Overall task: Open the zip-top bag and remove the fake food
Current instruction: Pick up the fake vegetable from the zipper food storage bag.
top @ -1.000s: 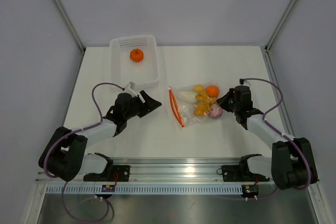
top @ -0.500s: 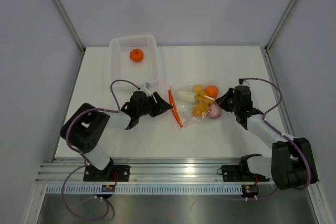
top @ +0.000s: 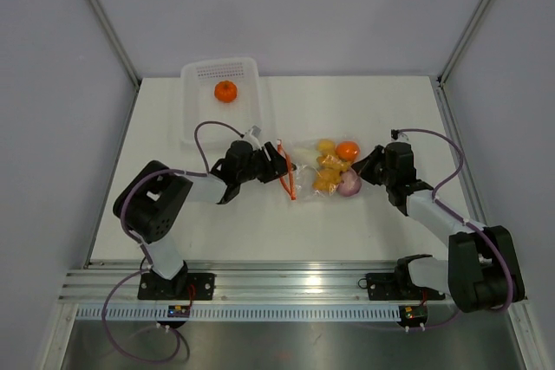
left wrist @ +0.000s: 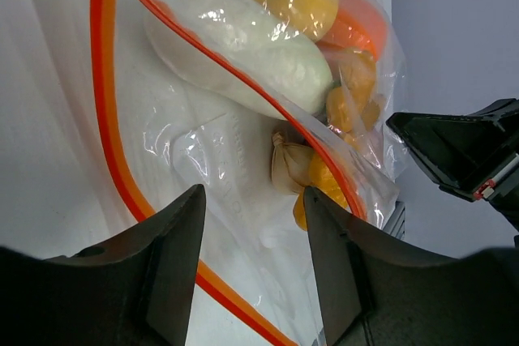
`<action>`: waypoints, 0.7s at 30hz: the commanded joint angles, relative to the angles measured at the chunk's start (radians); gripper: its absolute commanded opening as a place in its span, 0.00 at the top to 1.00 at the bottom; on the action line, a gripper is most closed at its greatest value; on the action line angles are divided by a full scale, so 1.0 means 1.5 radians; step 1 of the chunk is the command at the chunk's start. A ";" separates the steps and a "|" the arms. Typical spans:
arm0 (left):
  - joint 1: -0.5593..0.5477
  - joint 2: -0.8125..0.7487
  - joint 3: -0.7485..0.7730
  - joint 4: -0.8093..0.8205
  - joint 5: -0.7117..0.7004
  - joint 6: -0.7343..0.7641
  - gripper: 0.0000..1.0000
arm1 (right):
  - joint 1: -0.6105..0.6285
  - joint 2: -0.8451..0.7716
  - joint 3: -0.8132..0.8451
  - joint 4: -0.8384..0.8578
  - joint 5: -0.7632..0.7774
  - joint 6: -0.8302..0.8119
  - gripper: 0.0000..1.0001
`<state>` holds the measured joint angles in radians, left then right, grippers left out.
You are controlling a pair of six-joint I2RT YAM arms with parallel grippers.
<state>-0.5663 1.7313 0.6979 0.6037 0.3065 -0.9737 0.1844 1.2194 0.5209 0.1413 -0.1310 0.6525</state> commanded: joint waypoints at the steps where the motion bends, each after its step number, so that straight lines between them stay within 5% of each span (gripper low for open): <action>1: -0.018 0.029 0.027 0.036 0.011 0.007 0.46 | 0.016 0.019 0.014 0.030 -0.019 -0.004 1.00; 12: -0.042 0.062 0.035 0.085 0.039 0.006 0.40 | 0.031 0.026 0.019 0.030 -0.016 -0.007 1.00; 21: -0.065 0.150 0.035 0.316 0.153 -0.088 0.48 | 0.031 0.026 0.019 0.031 -0.022 -0.008 1.00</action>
<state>-0.6529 1.9194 0.7227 0.8566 0.4477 -1.0405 0.2211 1.2564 0.5213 0.1467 -0.1440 0.6521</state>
